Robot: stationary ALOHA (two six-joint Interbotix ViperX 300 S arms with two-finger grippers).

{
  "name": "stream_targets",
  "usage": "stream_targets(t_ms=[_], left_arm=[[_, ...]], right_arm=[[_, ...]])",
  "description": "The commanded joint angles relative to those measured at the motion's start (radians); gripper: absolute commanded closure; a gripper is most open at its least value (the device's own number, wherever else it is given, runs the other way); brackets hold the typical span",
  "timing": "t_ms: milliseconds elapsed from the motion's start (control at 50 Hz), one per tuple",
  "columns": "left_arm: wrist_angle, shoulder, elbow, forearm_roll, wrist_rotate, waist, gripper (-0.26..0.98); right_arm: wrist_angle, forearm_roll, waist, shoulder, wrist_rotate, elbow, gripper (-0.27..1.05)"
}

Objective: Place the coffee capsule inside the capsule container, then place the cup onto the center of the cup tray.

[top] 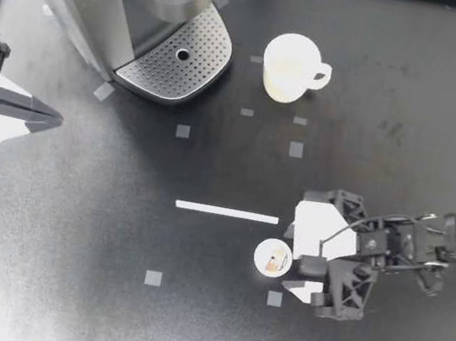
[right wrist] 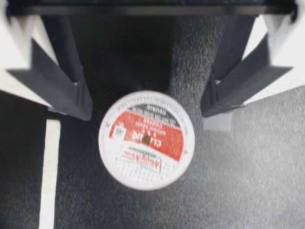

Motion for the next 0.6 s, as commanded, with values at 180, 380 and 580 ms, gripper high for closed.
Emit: stream_targets(t_ms=[180, 380, 580], left_arm=[[-0.006, 0.005, -0.012, 0.000, -0.002, 0.000, 0.65], [-0.006, 0.006, -0.012, 0.000, -0.002, 0.000, 0.65], [-0.006, 0.005, -0.012, 0.000, -0.002, 0.000, 0.65]], right_arm=[[-0.014, -0.003, 0.006, 0.023, -0.005, -0.052, -0.18], [-0.014, -0.003, 0.006, 0.049, -0.006, -0.074, -0.18], [0.005, -0.003, 0.006, 0.060, -0.003, -0.086, -0.06]])
